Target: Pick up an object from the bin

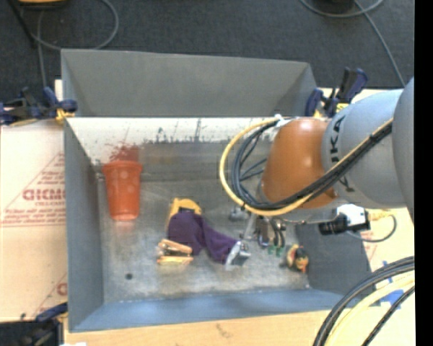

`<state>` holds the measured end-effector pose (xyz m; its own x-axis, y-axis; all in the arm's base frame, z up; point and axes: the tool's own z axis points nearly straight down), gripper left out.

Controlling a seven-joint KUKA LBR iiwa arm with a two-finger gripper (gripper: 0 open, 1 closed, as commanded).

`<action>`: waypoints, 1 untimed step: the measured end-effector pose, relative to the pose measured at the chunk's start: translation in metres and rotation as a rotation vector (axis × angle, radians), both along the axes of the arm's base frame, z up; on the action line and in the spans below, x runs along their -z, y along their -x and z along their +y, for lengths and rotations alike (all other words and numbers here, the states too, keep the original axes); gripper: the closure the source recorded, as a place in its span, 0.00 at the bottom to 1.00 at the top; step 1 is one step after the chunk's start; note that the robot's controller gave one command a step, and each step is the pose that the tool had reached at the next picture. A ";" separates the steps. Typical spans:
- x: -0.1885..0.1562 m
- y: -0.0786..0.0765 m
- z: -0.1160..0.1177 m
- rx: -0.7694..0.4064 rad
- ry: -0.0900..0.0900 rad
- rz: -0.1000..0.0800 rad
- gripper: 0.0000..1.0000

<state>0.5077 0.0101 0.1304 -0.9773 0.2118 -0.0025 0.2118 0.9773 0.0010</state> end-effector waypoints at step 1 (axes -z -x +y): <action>0.001 -0.017 0.018 0.151 -0.002 -0.007 0.00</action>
Offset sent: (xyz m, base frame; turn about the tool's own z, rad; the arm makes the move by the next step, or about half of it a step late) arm 0.0219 0.0151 -0.0604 0.0830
